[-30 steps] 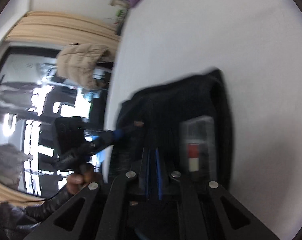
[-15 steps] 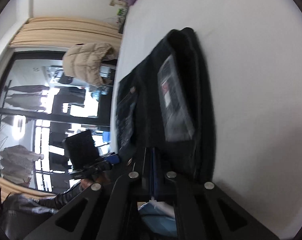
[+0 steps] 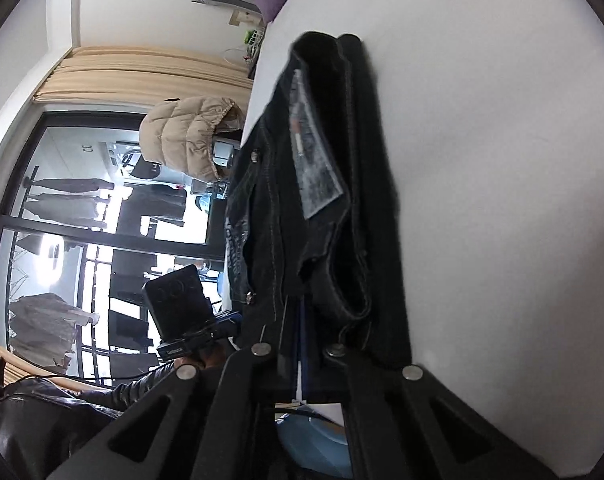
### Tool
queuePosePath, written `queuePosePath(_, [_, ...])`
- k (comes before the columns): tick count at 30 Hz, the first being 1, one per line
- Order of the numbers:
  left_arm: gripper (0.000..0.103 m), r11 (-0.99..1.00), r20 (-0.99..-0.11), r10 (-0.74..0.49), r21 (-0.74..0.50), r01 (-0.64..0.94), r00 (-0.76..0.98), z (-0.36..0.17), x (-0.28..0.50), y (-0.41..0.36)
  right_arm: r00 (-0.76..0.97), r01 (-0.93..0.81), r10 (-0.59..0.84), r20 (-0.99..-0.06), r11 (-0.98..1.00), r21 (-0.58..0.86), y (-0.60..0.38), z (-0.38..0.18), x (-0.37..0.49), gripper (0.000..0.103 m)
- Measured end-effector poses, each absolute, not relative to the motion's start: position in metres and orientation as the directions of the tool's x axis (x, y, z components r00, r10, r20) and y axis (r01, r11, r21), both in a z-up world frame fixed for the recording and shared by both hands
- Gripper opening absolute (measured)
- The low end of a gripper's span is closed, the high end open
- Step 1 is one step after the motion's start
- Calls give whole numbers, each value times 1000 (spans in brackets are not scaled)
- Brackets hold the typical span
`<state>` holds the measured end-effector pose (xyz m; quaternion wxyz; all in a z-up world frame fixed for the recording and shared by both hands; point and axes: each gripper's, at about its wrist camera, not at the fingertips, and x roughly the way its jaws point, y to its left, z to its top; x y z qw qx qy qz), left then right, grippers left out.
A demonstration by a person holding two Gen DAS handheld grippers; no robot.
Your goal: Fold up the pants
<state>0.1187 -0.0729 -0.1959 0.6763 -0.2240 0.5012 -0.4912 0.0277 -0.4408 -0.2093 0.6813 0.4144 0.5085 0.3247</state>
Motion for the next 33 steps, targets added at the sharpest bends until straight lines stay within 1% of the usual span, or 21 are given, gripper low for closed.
queuePosePath(1, [7,426,-465,-885,-792,438,20,-190,120,-70,274,-35,863,-424,450,893,-441,-202,25,9])
queuePosePath(2, [7,439,-473,-880,-779,447,41,-180,121,-65,282,-56,865,-416,447,893,-444,-192,21,21])
queuePosePath(3, [7,455,-480,-875,-764,458,68,-165,123,-59,295,-89,874,-386,427,900,-447,-180,18,50])
queuePosePath(4, [11,472,-484,-869,-752,461,101,-157,128,-57,308,-112,878,-365,415,903,-450,-171,16,70])
queuePosePath(5, [16,480,-478,-869,-752,451,128,-152,131,-49,329,-129,872,-363,422,897,-455,-161,15,76])
queuePosePath(6, [37,487,-467,-870,-761,428,160,-149,136,-39,355,-135,855,-377,446,885,-460,-153,16,81])
queuePosePath(7, [78,499,-462,-866,-769,400,194,-148,142,-30,371,-134,846,-383,457,880,-466,-149,19,81])
queuePosePath(8, [90,510,-454,-860,-776,372,233,-149,146,-23,378,-122,840,-391,463,878,-470,-149,24,81])
queuePosePath(9, [94,512,-438,-856,-787,345,273,-152,151,-15,377,-92,826,-420,485,870,-476,-152,34,81])
queuePosePath(11, [94,507,-441,-857,-810,294,266,-163,162,-11,362,-42,808,-464,512,858,-479,-163,47,81])
queuePosePath(13, [94,502,-447,-860,-826,256,245,-175,170,-12,328,-3,806,-493,523,852,-481,-176,60,73])
queuePosePath(14, [94,504,-453,-861,-825,256,232,-179,172,-15,316,5,806,-500,525,851,-482,-181,65,72])
queuePosePath(21, [94,479,-453,-877,-841,251,159,-188,196,-41,214,-9,824,-525,539,842,-465,-189,95,71])
queuePosePath(24, [94,497,-485,-867,-833,244,112,-190,207,-51,178,-15,819,-546,557,831,-449,-190,107,71])
queuePosePath(26, [87,509,-502,-860,-826,244,95,-190,211,-56,166,-15,818,-550,560,828,-443,-191,111,68])
queuePosePath(27, [75,522,-516,-852,-820,236,89,-191,214,-59,163,-11,815,-555,564,825,-439,-191,116,62])
queuePosePath(28, [61,532,-527,-845,-816,226,87,-193,215,-59,161,-4,812,-561,569,822,-436,-192,119,55])
queuePosePath(29, [53,542,-537,-839,-814,210,86,-196,218,-60,160,1,810,-564,572,821,-435,-194,120,52])
queuePosePath(30, [36,553,-548,-832,-811,191,85,-200,220,-59,160,3,807,-568,575,818,-433,-195,121,47])
queuePosePath(31, [32,555,-550,-831,-813,176,81,-203,222,-57,164,3,804,-572,579,815,-431,-195,121,42])
queuePosePath(33, [29,540,-535,-841,-826,165,74,-207,222,-52,176,-10,800,-573,584,812,-429,-193,119,39])
